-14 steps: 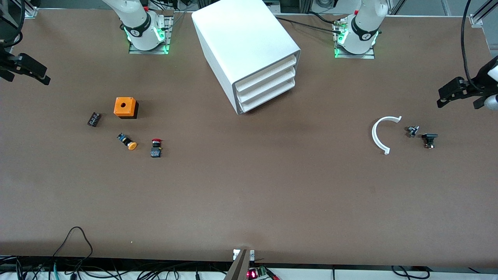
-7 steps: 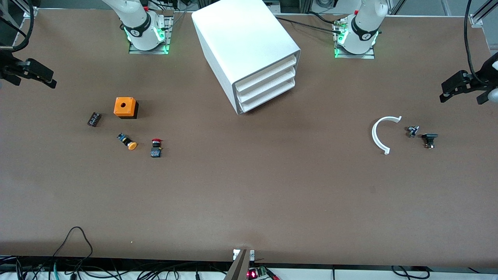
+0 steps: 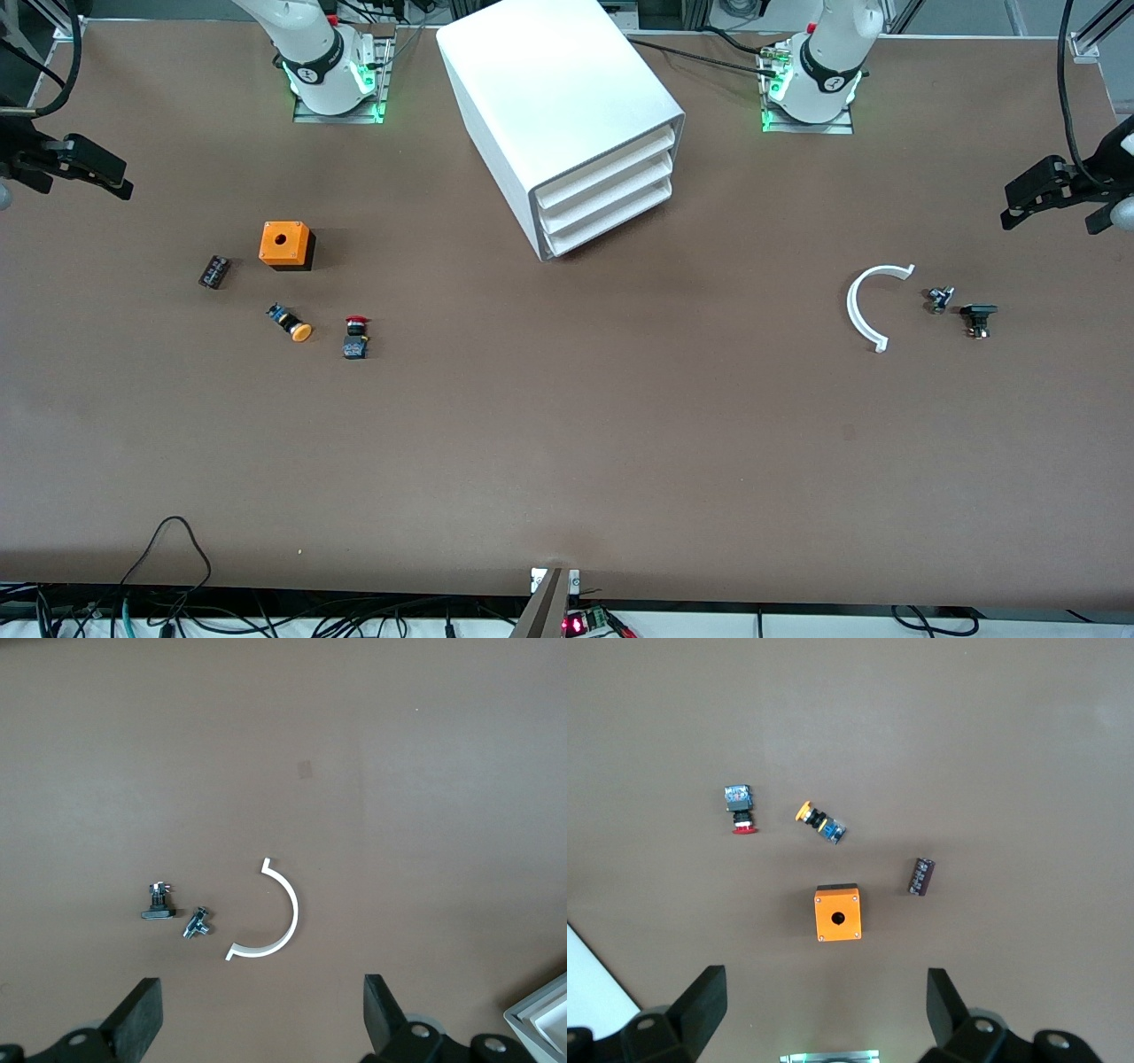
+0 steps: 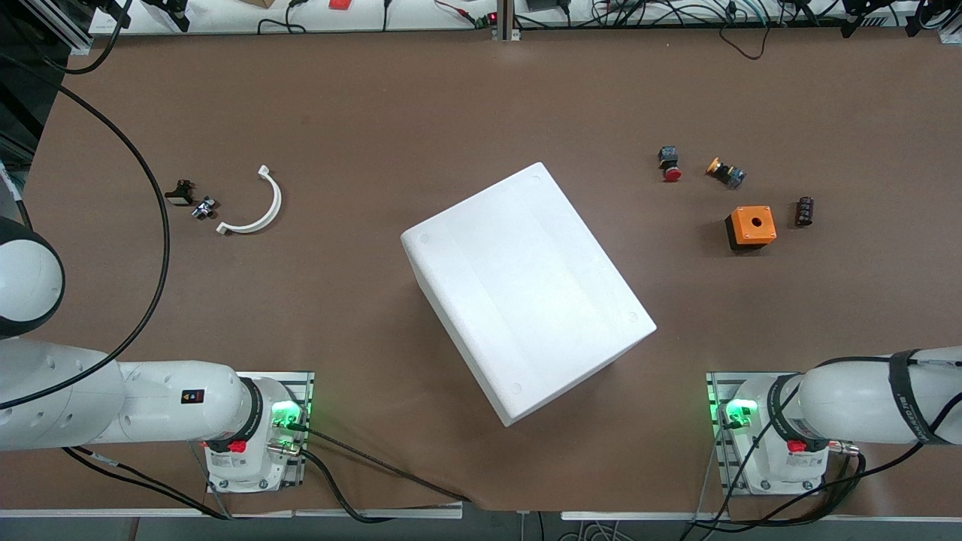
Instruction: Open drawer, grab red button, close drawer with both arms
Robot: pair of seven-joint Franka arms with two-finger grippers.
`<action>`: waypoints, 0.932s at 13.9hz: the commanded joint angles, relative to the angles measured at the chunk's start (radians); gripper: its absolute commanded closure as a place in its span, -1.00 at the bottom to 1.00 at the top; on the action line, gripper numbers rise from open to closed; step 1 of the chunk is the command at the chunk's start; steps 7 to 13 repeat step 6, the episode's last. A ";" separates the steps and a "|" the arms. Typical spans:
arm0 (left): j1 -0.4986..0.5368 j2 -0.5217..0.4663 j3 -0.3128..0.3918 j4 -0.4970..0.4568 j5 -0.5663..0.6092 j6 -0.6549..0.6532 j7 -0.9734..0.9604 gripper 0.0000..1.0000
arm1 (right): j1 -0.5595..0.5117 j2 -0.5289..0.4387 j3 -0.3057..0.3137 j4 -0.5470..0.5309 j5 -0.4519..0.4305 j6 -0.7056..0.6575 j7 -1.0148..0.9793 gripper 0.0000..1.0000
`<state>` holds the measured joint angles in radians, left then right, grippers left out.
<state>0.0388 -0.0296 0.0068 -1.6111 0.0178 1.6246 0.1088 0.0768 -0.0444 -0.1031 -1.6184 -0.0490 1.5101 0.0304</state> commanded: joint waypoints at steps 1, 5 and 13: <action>-0.004 0.005 0.005 0.028 0.011 -0.032 0.023 -1.00 | -0.005 -0.003 0.000 0.002 0.012 -0.030 -0.006 -1.00; -0.004 0.010 0.005 0.028 0.013 -0.035 0.022 -1.00 | -0.005 -0.002 0.000 0.003 0.011 -0.028 -0.004 -1.00; -0.004 0.011 0.005 0.028 0.013 -0.037 0.023 -1.00 | -0.005 -0.002 0.000 0.003 0.011 -0.025 -0.004 -1.00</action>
